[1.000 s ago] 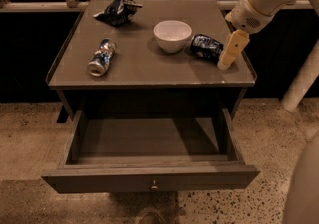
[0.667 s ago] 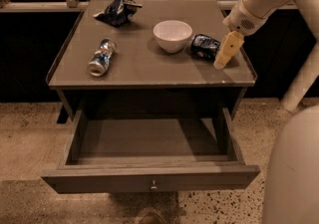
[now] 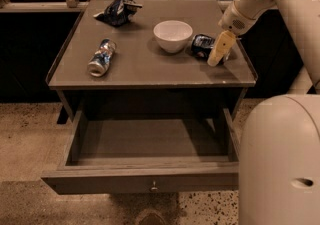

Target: Place pepsi can into top drawer

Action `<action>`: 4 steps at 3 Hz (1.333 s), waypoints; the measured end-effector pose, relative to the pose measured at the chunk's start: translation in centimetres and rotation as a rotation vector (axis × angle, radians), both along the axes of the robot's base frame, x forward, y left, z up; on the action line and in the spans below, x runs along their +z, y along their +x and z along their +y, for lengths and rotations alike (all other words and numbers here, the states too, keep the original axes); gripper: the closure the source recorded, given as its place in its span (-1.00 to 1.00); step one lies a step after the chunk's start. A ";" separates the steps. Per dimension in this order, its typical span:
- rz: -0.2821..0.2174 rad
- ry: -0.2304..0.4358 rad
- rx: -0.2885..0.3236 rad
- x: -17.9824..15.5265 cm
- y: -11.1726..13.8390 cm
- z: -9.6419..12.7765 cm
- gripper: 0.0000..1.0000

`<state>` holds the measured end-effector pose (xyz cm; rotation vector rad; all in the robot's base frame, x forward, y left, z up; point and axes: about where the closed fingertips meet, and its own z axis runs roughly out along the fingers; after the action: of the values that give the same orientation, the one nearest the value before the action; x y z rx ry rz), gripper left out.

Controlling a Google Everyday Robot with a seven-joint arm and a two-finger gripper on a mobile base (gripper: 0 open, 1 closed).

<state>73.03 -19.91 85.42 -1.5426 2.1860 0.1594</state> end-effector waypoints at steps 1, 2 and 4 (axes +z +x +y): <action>0.041 -0.018 -0.047 -2.5 0.7 -1.1 -1.00; 0.042 -0.018 -0.048 -2.6 0.7 -1.0 -0.63; 0.042 -0.018 -0.048 -2.6 0.7 -1.0 0.30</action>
Offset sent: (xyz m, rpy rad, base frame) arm 0.0058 -0.0089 -0.0201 -0.0146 0.0326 -0.0395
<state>73.74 -20.96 82.82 -1.5079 2.2608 0.1593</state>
